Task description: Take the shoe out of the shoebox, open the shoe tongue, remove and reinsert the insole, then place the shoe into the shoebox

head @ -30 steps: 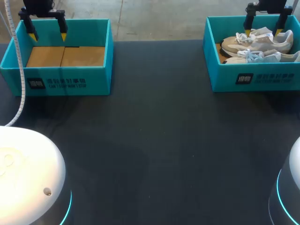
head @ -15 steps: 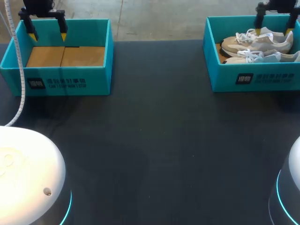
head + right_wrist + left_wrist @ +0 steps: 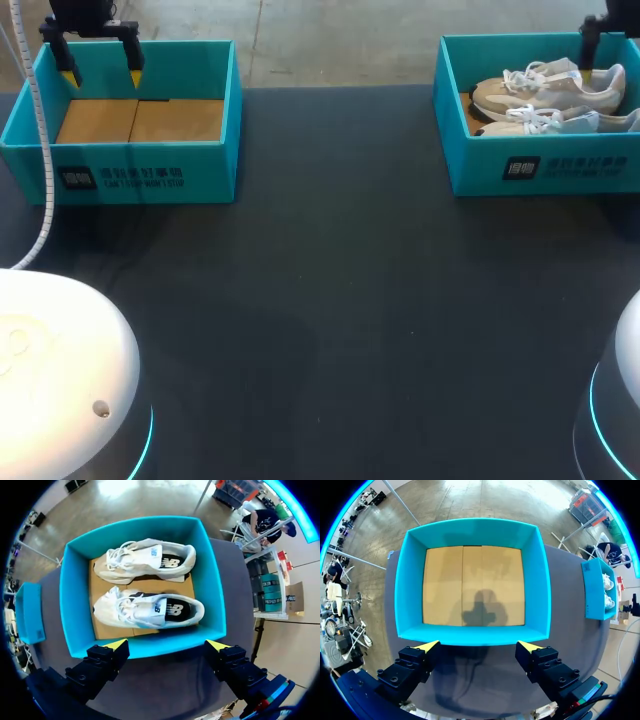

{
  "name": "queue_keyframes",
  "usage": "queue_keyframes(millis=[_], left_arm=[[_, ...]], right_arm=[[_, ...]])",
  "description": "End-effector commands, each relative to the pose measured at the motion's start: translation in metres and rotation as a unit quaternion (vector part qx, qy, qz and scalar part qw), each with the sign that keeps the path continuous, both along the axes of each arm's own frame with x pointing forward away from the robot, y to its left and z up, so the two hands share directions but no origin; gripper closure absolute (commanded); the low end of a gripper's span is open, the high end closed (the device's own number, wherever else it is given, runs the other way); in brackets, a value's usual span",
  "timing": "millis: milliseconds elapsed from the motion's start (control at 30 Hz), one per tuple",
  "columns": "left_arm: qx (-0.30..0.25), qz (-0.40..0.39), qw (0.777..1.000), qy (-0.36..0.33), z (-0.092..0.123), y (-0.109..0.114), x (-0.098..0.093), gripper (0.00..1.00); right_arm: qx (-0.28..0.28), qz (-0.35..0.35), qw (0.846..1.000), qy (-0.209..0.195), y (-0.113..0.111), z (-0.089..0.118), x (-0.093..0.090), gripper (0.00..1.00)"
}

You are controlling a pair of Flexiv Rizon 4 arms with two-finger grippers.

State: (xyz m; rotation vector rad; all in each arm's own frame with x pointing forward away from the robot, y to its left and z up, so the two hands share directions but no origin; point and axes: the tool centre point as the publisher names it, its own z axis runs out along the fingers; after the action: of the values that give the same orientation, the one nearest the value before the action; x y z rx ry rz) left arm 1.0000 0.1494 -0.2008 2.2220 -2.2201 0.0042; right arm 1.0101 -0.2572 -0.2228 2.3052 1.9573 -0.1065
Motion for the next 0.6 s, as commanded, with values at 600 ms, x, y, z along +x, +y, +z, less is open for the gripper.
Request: queue_keyframes(millis=[600], left_arm=[[0.000, 0.000, 1.000, 0.000, 0.000, 0.000, 0.000, 0.00]], right_arm=[[-0.036, -0.024, 0.999, 0.009, -0.020, -0.009, 0.003, 0.00]])
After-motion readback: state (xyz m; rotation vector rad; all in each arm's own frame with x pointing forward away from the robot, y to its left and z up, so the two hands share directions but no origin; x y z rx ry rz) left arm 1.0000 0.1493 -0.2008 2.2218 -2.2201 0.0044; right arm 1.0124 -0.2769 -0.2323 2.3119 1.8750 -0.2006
